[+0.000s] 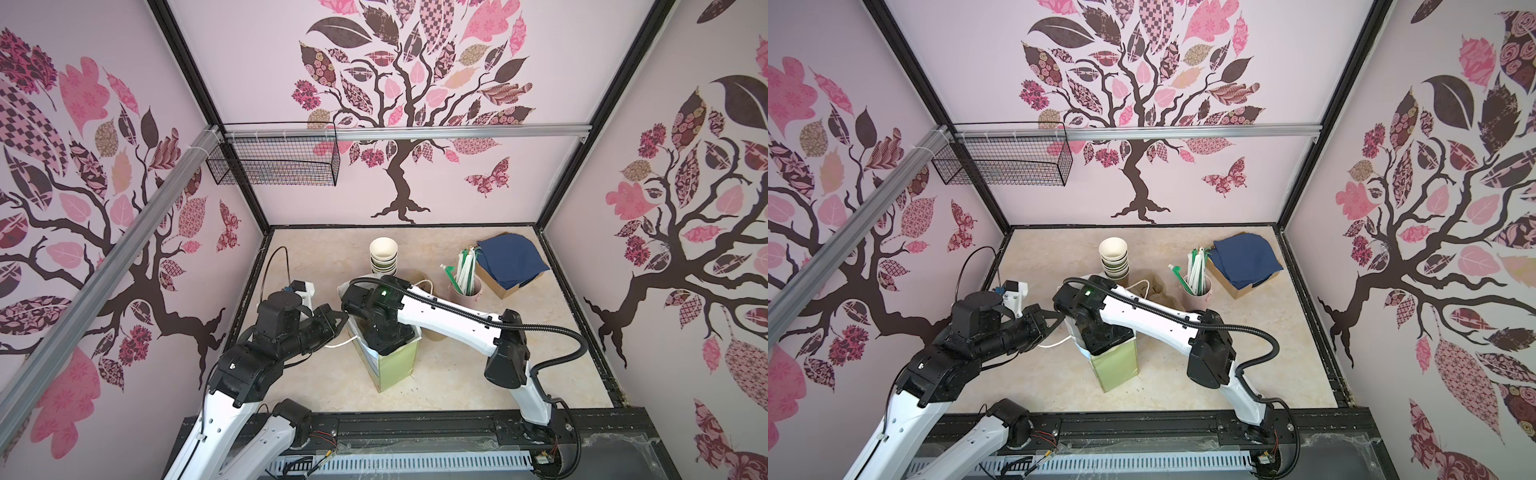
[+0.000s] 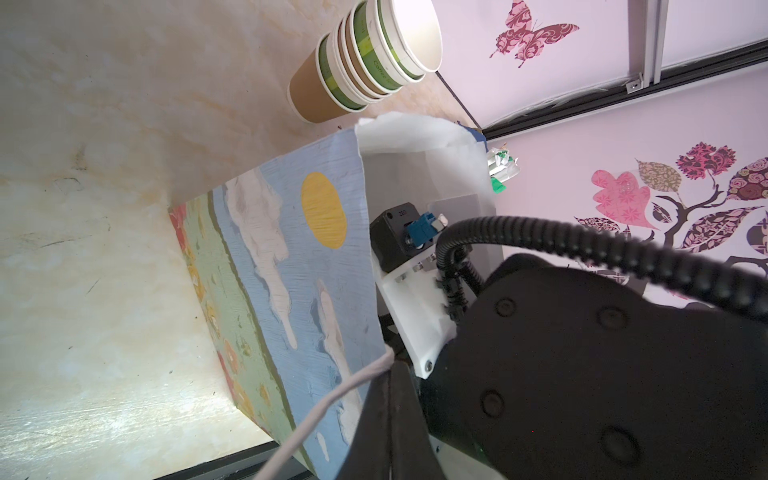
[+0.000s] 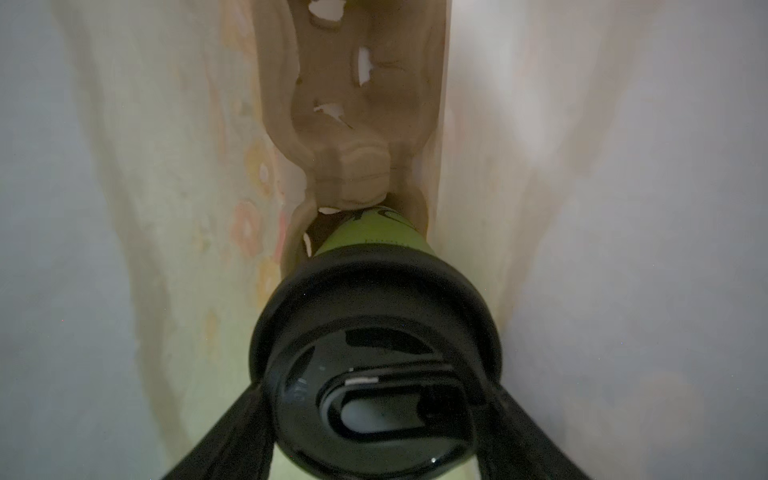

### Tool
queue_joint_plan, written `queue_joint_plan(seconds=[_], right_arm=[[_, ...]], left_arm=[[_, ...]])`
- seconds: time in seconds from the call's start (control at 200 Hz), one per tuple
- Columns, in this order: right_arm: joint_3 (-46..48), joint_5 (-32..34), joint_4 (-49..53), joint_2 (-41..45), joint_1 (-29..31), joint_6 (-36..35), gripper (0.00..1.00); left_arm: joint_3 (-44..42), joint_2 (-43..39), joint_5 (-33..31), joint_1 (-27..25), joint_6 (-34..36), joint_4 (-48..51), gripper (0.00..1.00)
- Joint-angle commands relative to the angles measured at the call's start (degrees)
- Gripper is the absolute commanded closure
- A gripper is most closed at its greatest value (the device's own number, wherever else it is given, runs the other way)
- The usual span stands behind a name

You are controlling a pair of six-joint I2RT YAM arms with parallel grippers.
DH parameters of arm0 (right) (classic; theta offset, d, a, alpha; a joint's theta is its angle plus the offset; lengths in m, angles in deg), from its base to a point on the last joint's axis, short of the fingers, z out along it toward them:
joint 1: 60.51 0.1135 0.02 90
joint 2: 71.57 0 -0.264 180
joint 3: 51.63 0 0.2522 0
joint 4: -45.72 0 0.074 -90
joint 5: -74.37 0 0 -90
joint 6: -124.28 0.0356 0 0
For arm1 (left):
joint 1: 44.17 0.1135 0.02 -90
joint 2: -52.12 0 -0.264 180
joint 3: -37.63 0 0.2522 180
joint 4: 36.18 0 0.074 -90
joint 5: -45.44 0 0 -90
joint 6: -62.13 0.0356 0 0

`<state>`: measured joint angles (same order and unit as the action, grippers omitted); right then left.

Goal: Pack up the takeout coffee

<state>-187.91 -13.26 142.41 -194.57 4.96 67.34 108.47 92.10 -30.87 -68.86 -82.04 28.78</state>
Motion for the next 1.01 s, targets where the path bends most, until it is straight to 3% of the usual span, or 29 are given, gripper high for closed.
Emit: queue_joint_plan(seconds=[0.0, 0.545, 1.0], right_arm=[[0.8, -1.0, 0.6, -2.3, -0.2, -0.7, 0.43], [9.6, -3.2, -5.5, -1.1, -0.1, -1.6, 0.44], [6.1, -5.2, -5.3, -4.7, 2.3, -2.0, 0.44]], left_arm=[[-1.1, -0.6, -0.6, -0.2, 0.6, 0.2, 1.00], [-1.2, -0.6, -1.1, -0.2, 0.7, 0.6, 1.00], [-0.7, -0.3, -2.4, -0.2, 1.1, 2.4, 1.00]])
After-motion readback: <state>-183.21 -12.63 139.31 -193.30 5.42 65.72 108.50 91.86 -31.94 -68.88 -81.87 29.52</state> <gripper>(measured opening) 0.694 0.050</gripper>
